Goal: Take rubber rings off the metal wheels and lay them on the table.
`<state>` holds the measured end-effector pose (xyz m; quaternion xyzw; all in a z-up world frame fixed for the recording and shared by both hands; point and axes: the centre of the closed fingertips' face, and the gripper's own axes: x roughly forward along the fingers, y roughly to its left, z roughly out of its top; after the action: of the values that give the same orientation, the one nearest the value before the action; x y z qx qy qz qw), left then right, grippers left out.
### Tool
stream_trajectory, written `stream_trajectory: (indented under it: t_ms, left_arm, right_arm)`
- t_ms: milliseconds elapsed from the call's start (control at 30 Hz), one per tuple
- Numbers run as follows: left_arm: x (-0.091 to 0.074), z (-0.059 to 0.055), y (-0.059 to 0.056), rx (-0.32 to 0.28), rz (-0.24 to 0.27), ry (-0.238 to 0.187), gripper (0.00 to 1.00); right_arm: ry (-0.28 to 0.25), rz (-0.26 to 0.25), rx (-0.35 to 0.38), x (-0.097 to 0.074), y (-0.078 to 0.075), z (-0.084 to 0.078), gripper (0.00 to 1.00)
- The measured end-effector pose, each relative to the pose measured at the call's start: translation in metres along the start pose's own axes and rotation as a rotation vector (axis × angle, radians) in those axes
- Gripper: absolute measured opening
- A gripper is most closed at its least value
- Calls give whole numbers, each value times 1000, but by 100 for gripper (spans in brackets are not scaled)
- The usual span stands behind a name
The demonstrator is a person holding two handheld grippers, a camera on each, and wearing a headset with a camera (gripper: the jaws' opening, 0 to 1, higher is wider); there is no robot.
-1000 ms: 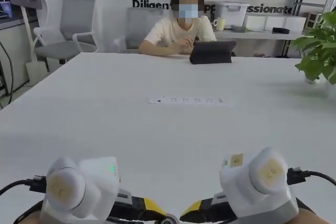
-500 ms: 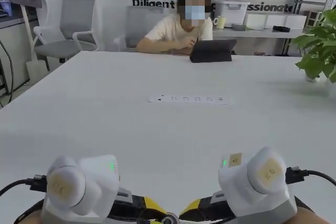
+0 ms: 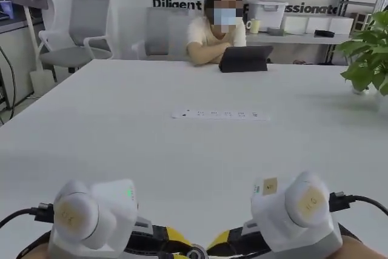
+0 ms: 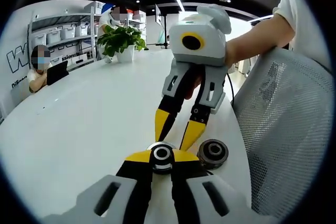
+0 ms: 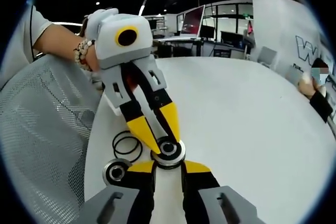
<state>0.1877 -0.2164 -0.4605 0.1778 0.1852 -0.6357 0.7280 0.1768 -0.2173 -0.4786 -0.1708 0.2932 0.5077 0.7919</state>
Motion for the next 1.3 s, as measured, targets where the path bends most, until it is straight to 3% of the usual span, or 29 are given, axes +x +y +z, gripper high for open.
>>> stream_trajectory:
  t_ms: [100, 200, 367, 567, 667, 700, 733, 867, 933, 1033, 1233, 1300]
  left_arm:
    - [0, 0, 0, -3, 1, -1, 7]
    - [0, 0, 0, -4, 2, -3, 7]
    - [0, 0, 0, -9, 3, -8, 7]
    - [0, 0, 0, -14, 4, -8, 7]
    - [0, 1, -1, -12, 4, -8, 7]
    - [0, 0, -1, -11, 4, -7, 7]
    - [-1, 0, -1, -10, 4, -7, 7]
    - [-1, 0, -1, -10, 3, -8, 7]
    - [-1, 0, -1, -10, 2, -9, 7]
    - [-1, 0, -1, -11, 3, -10, 7]
    - [-1, 0, -1, -11, 3, -10, 7]
    - [-1, 0, -1, -11, 3, -10, 7]
  right_arm:
    - [28, -17, -41, -1, -4, -5, 9]
    - [27, -23, -27, -1, -6, -5, 2]
    - [31, -28, -31, -1, -6, -5, 1]
    - [41, -44, 16, -1, -10, -6, 0]
    - [28, -80, 8, 2, -17, -1, 0]
    - [57, -68, 62, -1, -13, -7, 0]
    - [51, -65, 71, -3, -12, -6, 0]
    - [33, -50, 80, -6, -10, -5, 0]
    - [60, -34, 73, -5, -6, -11, 0]
    - [51, -15, 69, -4, -2, -10, 16]
    - [-9, -4, 89, 1, 1, 3, 23]
    - [1, -12, 67, 6, 2, 2, 24]
